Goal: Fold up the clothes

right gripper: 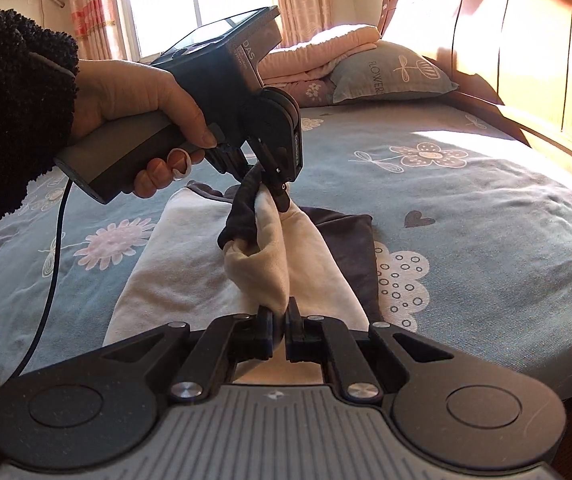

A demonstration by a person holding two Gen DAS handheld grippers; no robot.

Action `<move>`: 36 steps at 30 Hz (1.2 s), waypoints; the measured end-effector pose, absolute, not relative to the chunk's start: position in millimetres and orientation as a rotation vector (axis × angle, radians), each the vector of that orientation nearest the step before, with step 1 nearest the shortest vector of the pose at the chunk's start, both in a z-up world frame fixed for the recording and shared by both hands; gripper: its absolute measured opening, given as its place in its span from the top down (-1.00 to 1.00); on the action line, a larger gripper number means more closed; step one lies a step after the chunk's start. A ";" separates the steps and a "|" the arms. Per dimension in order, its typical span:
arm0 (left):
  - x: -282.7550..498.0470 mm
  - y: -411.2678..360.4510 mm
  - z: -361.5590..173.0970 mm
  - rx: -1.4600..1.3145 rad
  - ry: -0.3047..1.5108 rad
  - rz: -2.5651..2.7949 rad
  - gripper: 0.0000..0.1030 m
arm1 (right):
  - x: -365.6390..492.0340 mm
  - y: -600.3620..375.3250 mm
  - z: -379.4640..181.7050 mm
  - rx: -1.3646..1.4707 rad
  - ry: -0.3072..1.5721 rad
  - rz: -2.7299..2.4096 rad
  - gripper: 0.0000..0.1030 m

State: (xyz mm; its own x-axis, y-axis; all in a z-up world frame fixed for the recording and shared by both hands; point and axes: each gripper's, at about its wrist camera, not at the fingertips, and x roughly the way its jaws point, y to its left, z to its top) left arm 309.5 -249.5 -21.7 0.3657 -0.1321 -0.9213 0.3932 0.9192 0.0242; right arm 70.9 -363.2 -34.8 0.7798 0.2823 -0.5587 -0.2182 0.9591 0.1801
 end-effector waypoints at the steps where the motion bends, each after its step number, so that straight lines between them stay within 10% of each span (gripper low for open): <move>1: 309.4 -252.5 -21.3 0.266 1.147 -0.346 0.85 | 70.4 -364.6 -35.4 0.120 0.624 0.269 0.82; 24: 308.5 -292.2 -19.7 0.218 1.077 -0.527 0.11 | 81.8 -391.7 -70.9 0.281 0.794 0.247 0.69; 36: 245.7 -158.4 -7.9 0.006 1.007 -0.566 -0.05 | 105.4 -436.5 -77.9 0.550 0.819 0.395 0.09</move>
